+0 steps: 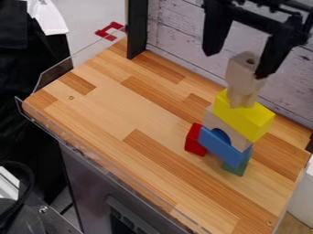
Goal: Move the block with a hole on the left side of the table
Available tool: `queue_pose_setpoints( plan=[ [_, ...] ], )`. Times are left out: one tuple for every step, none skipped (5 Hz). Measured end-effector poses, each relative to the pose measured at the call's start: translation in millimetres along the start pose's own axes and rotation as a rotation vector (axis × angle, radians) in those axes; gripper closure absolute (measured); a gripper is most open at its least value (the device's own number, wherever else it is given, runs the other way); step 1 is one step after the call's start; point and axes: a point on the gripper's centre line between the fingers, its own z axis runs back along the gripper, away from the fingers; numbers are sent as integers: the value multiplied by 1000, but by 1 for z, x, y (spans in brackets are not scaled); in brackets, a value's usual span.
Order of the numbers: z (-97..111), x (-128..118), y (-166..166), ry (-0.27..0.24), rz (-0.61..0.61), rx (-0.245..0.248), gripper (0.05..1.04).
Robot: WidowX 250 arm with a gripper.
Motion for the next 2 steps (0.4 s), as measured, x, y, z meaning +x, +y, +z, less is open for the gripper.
queue_pose_setpoints(
  plan=[
    [0, 0, -1, 2, 3, -4, 84],
    [-5, 2, -2, 20, 9, -7, 130]
  ],
)
